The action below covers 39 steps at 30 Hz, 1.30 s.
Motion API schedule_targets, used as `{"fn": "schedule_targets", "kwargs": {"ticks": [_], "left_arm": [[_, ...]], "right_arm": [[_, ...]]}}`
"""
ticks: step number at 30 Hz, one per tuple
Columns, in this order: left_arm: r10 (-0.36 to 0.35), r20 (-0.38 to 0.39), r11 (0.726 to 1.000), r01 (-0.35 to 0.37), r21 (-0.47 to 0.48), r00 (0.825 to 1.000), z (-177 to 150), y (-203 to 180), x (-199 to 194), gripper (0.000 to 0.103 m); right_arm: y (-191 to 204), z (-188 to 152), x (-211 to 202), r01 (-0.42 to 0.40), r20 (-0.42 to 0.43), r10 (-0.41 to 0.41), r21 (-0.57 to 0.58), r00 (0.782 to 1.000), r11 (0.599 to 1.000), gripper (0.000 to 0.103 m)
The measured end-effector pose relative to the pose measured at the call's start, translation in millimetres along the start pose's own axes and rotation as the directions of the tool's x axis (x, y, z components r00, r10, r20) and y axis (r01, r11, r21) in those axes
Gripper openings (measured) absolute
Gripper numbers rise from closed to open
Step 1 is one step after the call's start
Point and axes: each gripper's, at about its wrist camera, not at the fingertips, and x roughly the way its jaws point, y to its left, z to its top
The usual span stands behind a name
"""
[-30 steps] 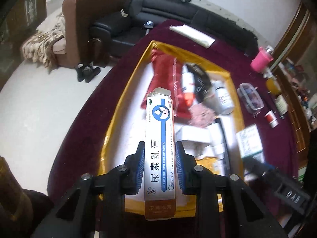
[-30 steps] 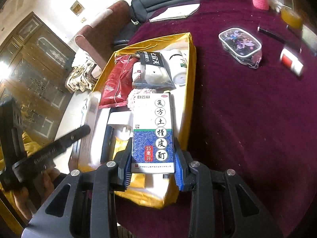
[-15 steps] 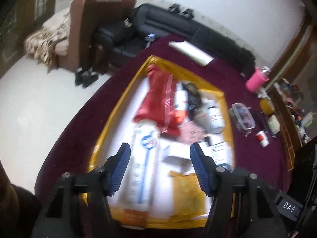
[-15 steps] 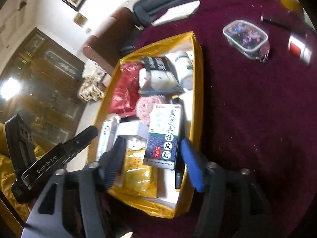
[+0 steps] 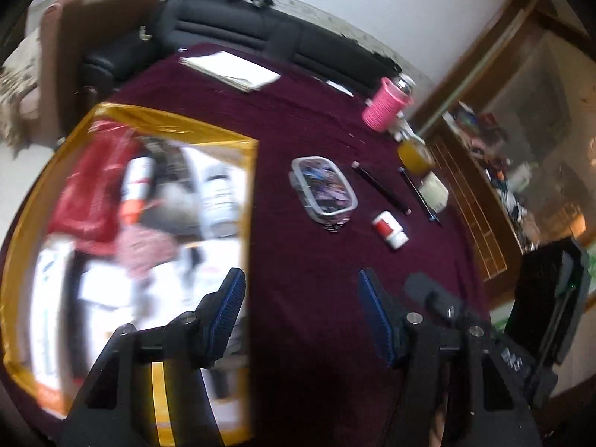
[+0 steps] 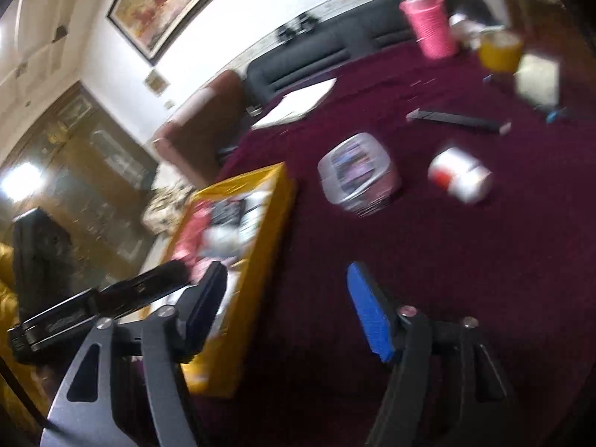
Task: Organize objects
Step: 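Grasp the clear cartoon pouch with the left tool while the right grasps the red-labelled pill bottle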
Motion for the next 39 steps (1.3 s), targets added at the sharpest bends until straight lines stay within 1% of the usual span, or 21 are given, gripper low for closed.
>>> {"fn": "schedule_targets", "kwargs": {"ticks": [1, 3, 5, 8, 10, 12, 14, 16, 18, 19, 20, 21, 22, 23, 24, 25, 29, 32, 34, 36, 39], "left_arm": [[-0.007, -0.014, 1.000, 0.007, 0.011, 1.000, 5.8, -9.6, 9.1, 0.057], [-0.003, -0.033, 1.000, 0.004, 0.016, 0.999, 14.4, -22.4, 23.3, 0.056], [0.005, -0.047, 1.000, -0.004, 0.021, 0.999, 27.6, -33.2, 41.4, 0.056], [0.039, -0.072, 0.999, -0.038, 0.010, 0.997, 46.9, -43.8, 70.6, 0.056], [0.056, -0.092, 0.998, -0.057, -0.002, 0.994, 62.0, -46.6, 93.6, 0.056], [0.065, -0.110, 0.997, -0.068, -0.023, 0.992, 71.3, -43.7, 112.5, 0.056], [0.085, -0.125, 0.995, -0.090, -0.036, 0.989, 81.9, -42.5, 134.3, 0.056], [0.112, -0.143, 0.992, -0.120, -0.044, 0.983, 90.5, -41.1, 156.4, 0.056], [0.130, -0.160, 0.989, -0.139, -0.048, 0.978, 94.8, -40.1, 172.8, 0.056], [0.136, -0.168, 0.988, -0.146, -0.045, 0.976, 96.5, -40.7, 181.2, 0.056], [0.146, -0.168, 0.987, -0.154, -0.035, 0.975, 97.7, -42.3, 187.6, 0.057], [0.169, -0.153, 0.984, -0.174, -0.022, 0.974, 98.9, -44.2, 189.9, 0.058], [0.184, -0.143, 0.982, -0.188, -0.015, 0.972, 100.2, -45.8, 191.7, 0.061], [0.186, -0.142, 0.982, -0.190, -0.016, 0.972, 101.5, -47.6, 193.4, 0.063], [0.181, -0.144, 0.982, -0.186, -0.020, 0.973, 102.9, -48.6, 194.8, 0.067], [0.179, -0.149, 0.983, -0.184, -0.023, 0.973, 104.1, -49.6, 196.6, 0.067], [0.160, -0.154, 0.986, -0.166, -0.031, 0.975, 108.4, -55.0, 197.0, 0.067], [0.192, -0.170, 0.980, -0.198, -0.019, 0.967, 111.7, -59.0, 206.0, 0.067], [0.231, -0.160, 0.973, -0.231, 0.020, 0.960, 111.9, -64.5, 211.3, 0.069], [0.271, -0.149, 0.962, -0.262, 0.073, 0.951, 111.4, -69.9, 217.1, 0.069], [0.318, -0.114, 0.937, -0.295, 0.186, 0.941, 105.9, -79.0, 223.0, 0.069]], "right_arm": [[-14.0, 11.2, -1.7, 0.039, 0.005, -0.039, -0.001, 0.999, 0.999, 0.078], [-35.4, 28.0, -1.7, 0.089, 0.008, -0.089, 0.005, 0.996, 0.996, 0.078], [-60.5, 47.6, 1.1, 0.117, -0.009, -0.117, 0.018, 0.993, 0.993, 0.078], [-89.2, 69.4, 20.3, 0.179, -0.039, -0.178, 0.026, 0.983, 0.983, 0.078], [-103.3, 74.1, 35.7, 0.204, -0.054, -0.202, 0.034, 0.978, 0.978, 0.078], [-111.2, 73.7, 45.2, 0.196, -0.055, -0.193, 0.050, 0.980, 0.979, 0.078], [-119.1, 69.4, 55.2, 0.207, -0.053, -0.205, 0.054, 0.977, 0.977, 0.077], [-118.1, 65.9, 62.9, 0.224, -0.073, -0.223, 0.018, 0.972, 0.974, 0.074], [-113.3, 62.9, 69.8, 0.284, -0.080, -0.286, -0.038, 0.955, 0.958, 0.069], [-110.3, 62.4, 70.3, 0.307, -0.073, -0.311, -0.063, 0.947, 0.950, 0.064], [-110.0, 62.8, 73.0, 0.322, -0.071, -0.328, -0.077, 0.942, 0.943, 0.059], [-109.5, 61.9, 73.4, 0.338, -0.066, -0.343, -0.087, 0.937, 0.937, 0.057], [-109.7, 61.4, 73.4, 0.351, -0.061, -0.357, -0.093, 0.932, 0.932, 0.052], [-109.8, 61.2, 73.2, 0.358, -0.059, -0.365, -0.095, 0.929, 0.929, 0.046], [-110.1, 60.9, 72.5, 0.365, -0.057, -0.371, -0.096, 0.927, 0.926, 0.043], [-112.3, 61.1, 71.7, 0.365, -0.057, -0.371, -0.091, 0.927, 0.926, 0.041], [-115.9, 62.1, 68.2, 0.347, -0.060, -0.351, -0.066, 0.935, 0.936, 0.041], [-119.5, 64.5, 68.4, 0.336, -0.061, -0.338, -0.046, 0.939, 0.941, 0.041], [-121.2, 65.4, 68.8, 0.330, -0.061, -0.332, -0.039, 0.941, 0.943, 0.041], [-122.3, 66.2, 68.7, 0.324, -0.060, -0.325, -0.031, 0.944, 0.946, 0.043], [-122.0, 66.8, 69.6, 0.304, -0.060, -0.305, -0.030, 0.950, 0.952, 0.053]]}}
